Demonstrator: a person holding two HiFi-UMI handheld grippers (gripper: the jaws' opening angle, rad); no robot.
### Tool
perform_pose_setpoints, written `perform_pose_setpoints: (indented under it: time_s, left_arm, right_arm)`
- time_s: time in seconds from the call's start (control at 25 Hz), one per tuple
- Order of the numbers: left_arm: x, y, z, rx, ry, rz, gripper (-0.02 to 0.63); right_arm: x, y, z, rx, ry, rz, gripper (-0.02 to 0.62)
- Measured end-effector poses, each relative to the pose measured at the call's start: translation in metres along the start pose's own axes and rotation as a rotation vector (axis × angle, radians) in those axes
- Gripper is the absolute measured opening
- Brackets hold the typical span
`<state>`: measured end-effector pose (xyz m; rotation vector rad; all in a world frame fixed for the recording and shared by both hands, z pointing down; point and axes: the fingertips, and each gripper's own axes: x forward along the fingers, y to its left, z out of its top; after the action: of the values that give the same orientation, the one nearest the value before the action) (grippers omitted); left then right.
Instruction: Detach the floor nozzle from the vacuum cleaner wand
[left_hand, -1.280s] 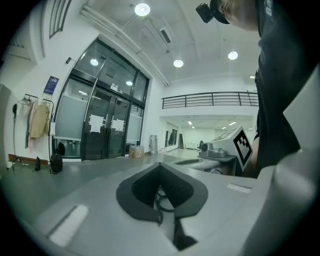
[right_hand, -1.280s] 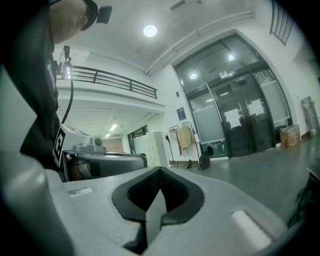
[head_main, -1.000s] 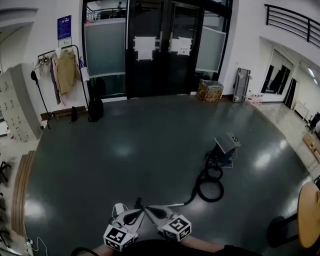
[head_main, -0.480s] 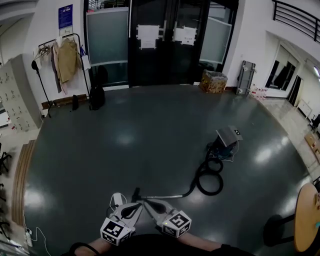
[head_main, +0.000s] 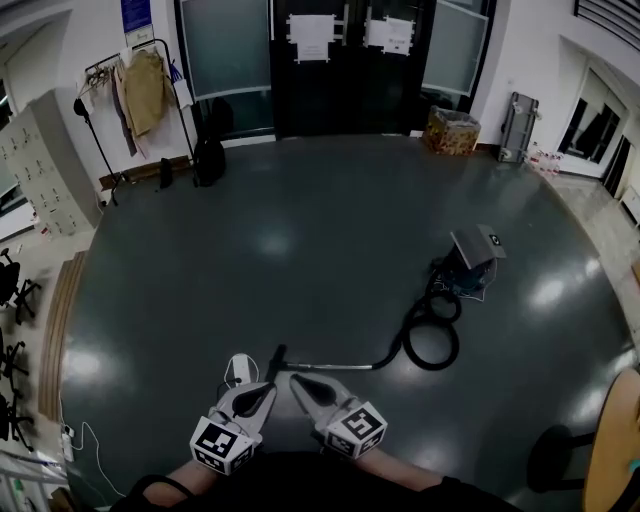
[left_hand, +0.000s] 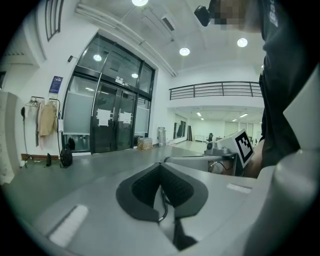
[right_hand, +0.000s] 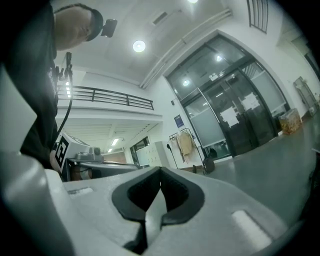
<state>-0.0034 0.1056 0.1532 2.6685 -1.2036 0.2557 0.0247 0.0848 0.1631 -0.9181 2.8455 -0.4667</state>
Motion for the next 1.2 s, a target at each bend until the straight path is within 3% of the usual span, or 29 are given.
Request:
perform_pose_setpoints:
  time_s: [0.24,0.44,0.6,0.96,1.2]
  left_arm:
    - [0.001,0.010,0.002,0.026,-0.009,0.035,0.000]
    - [-0.008,0.055,0.001,0.067,-0.019,0.052,0.000]
    - [-0.017,0.094,0.005,0.073,-0.057,0.029,0.000]
    - [-0.024,0.178,-0.011,0.028,-0.052,-0.054,0.000]
    - [-0.008,0.182,-0.027,0.006,-0.021,-0.085,0.000]
  right_arm:
    - [0.007,-0.012,0.001,0.001,0.016,0.012,0.002]
    - [0.037,-0.014,0.003,-0.022,0.050,-0.025,0.002]
    - [0.070,-0.005,0.000,-0.063,0.089,-0.041,0.002]
    - [0.128,0.000,-0.015,-0.093,0.158,-0.148,0.002]
    - [0.121,-0.021,-0.024,-0.096,0.155,-0.209,0.002]
